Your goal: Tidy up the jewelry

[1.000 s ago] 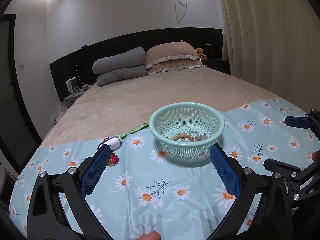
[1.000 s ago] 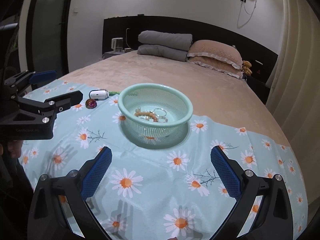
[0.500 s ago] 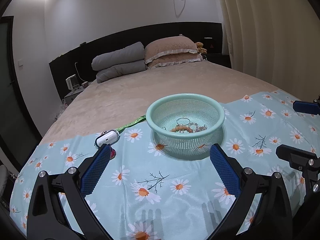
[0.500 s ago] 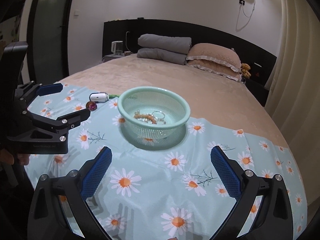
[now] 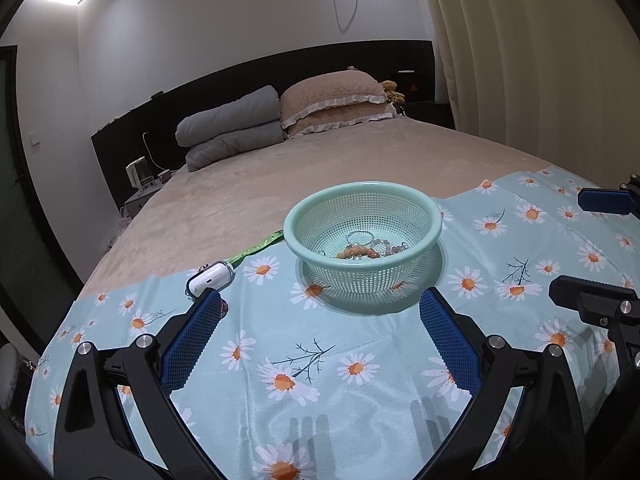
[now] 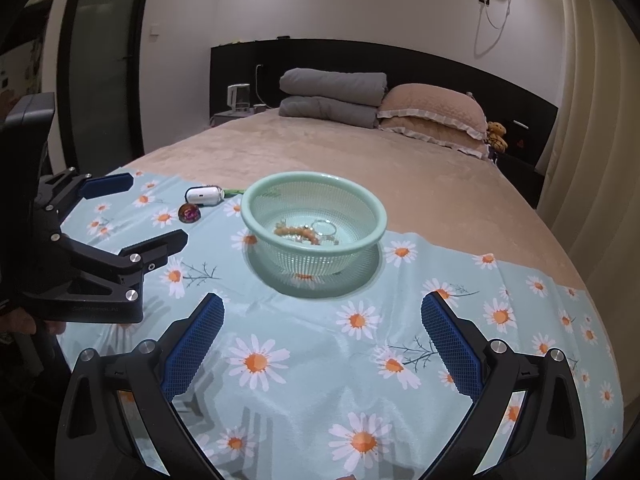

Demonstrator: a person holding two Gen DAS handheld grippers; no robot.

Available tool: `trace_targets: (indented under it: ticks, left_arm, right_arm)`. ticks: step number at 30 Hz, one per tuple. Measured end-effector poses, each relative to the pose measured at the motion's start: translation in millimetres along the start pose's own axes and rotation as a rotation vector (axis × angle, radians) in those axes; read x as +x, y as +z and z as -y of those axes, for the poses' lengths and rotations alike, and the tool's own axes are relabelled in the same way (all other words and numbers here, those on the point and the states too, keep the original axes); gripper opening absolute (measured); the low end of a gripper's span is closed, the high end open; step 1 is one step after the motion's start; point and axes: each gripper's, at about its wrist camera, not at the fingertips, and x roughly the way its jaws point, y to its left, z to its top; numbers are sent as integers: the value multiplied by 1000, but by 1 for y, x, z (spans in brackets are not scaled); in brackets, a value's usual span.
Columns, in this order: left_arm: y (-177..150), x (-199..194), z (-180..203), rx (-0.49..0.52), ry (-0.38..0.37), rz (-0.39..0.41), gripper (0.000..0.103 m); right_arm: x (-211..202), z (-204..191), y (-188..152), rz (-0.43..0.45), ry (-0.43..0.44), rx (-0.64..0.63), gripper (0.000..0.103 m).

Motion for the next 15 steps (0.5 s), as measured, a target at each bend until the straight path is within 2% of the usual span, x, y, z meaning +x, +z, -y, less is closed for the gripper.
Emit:
trace_targets:
  ticks: [8, 13, 15]
  left_arm:
    - [-2, 3, 2, 18, 10, -9, 97]
    - [-2, 4, 3, 7, -77, -39, 97]
    - [-3, 3, 4, 16, -71, -34, 97]
  right_arm:
    - [2, 1, -2, -1, 3, -1, 95]
    - [2, 0, -3, -2, 3, -3, 95]
    - [2, 0, -3, -3, 0, -4, 95]
